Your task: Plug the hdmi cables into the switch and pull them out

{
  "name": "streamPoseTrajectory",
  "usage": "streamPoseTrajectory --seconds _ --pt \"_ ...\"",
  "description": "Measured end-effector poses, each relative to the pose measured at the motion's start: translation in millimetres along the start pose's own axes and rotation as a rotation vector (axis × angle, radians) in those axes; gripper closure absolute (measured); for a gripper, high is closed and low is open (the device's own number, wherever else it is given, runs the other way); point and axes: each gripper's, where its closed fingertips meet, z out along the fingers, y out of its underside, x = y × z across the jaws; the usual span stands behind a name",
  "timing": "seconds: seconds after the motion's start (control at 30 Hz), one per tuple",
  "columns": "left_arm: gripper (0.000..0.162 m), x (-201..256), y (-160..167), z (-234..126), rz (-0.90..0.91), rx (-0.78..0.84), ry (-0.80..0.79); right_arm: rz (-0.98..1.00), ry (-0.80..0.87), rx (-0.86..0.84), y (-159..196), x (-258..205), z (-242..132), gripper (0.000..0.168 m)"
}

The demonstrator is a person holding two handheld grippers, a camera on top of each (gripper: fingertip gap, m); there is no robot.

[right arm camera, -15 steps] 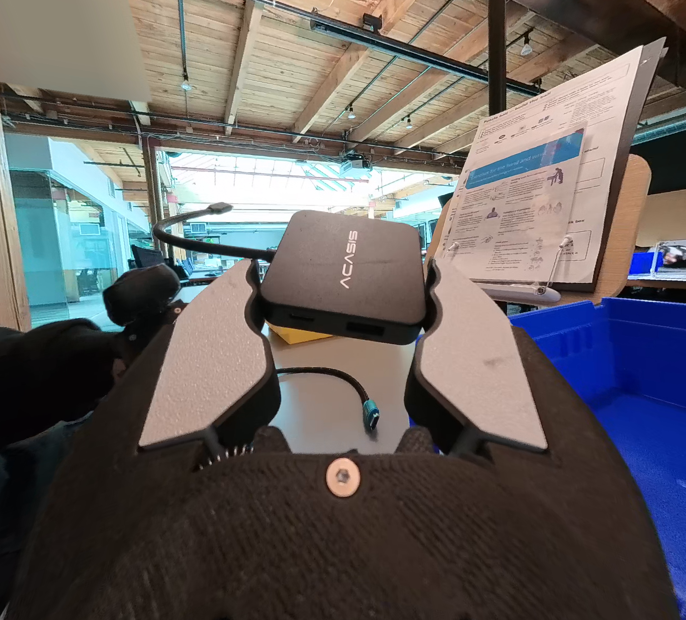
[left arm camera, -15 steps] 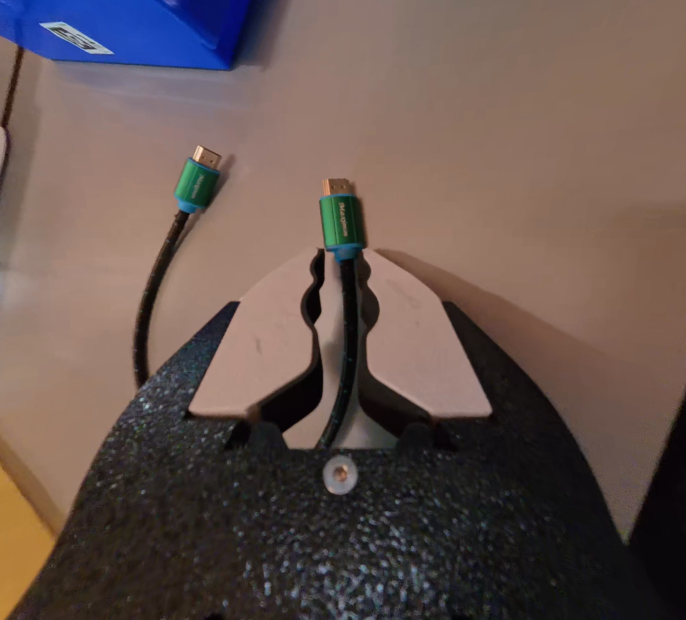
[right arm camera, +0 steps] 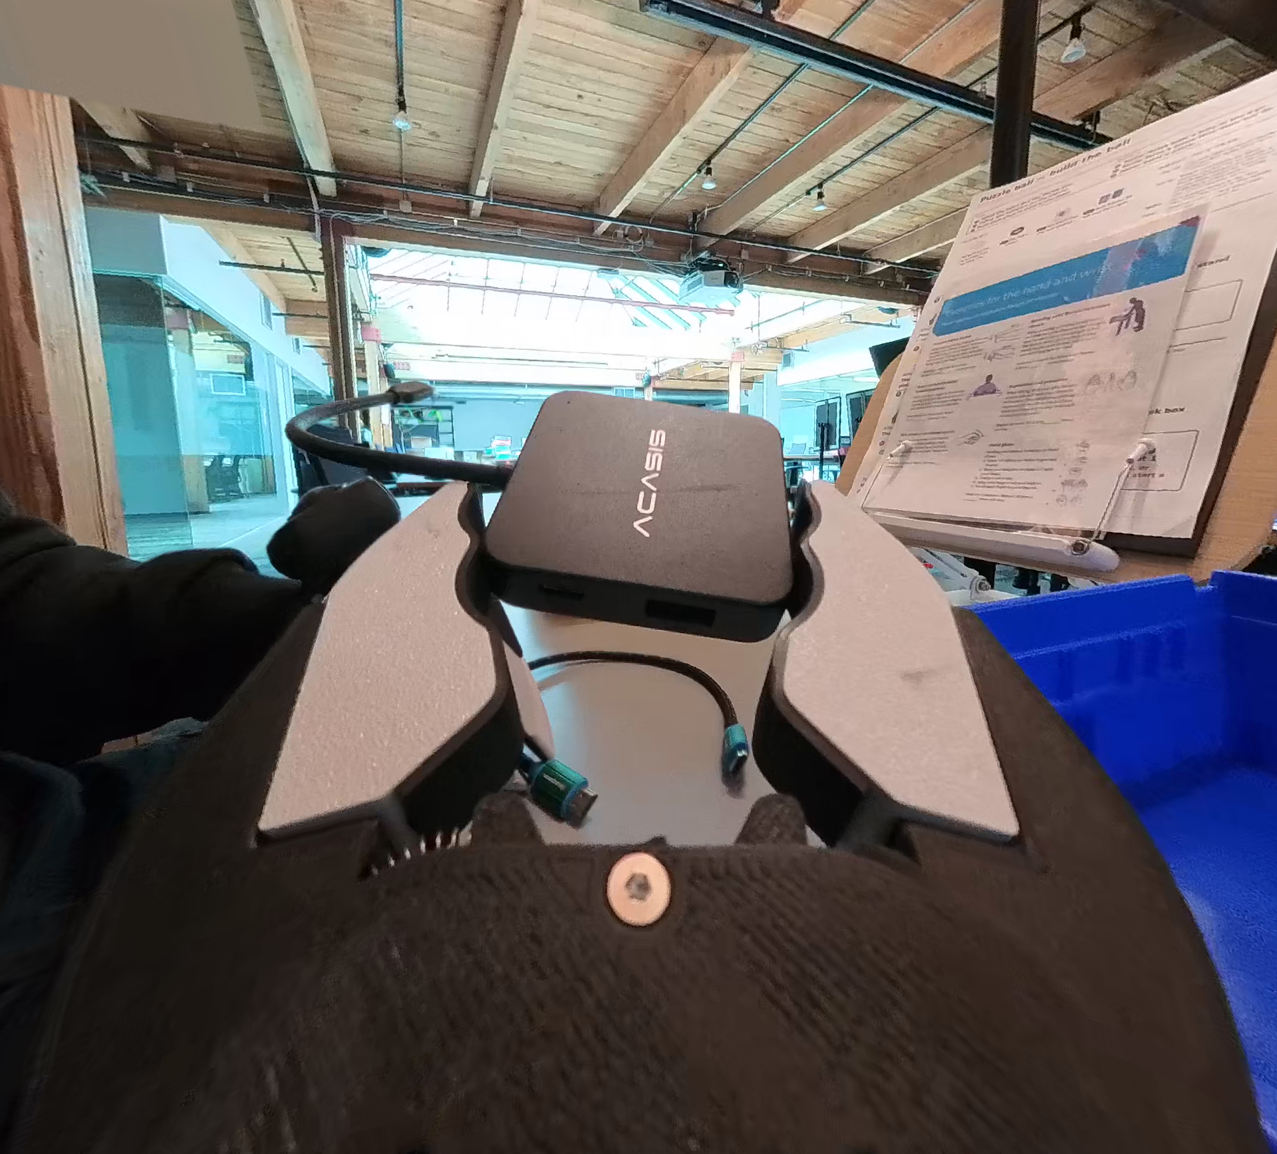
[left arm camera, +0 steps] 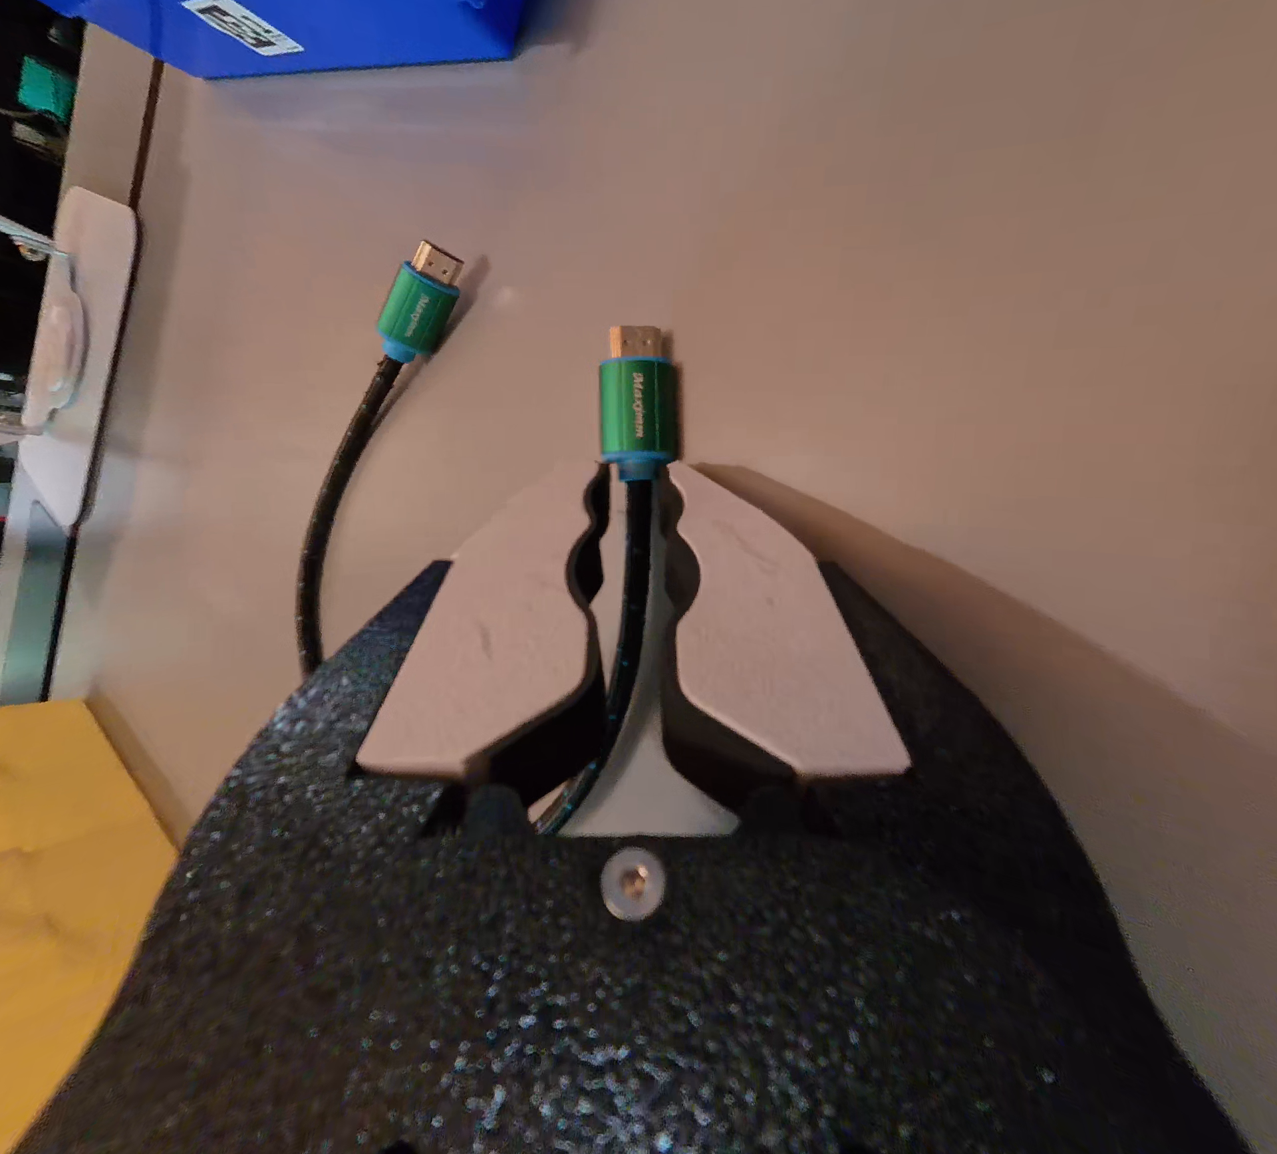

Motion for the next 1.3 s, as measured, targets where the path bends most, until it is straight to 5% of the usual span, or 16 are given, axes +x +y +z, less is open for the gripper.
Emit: streamPoseTrajectory --seconds 0.4,1.03,1.3 --pt "0.152 -26.0 12.3 -0.2 -0.09 0.064 -0.059 0.002 -0.03 -0.001 1.5 -5.9 -0.2 0.083" --pt "0.152 -107.6 -35.9 -101.2 -0.183 0.258 -0.092 -0.038 -0.229 -0.106 23.9 -41.1 13.2 0.083" --pt "0.152 -59.9 -70.2 -117.1 -0.018 0.058 0.265 -0.042 -0.387 -0.113 29.8 -66.3 14.7 0.083"
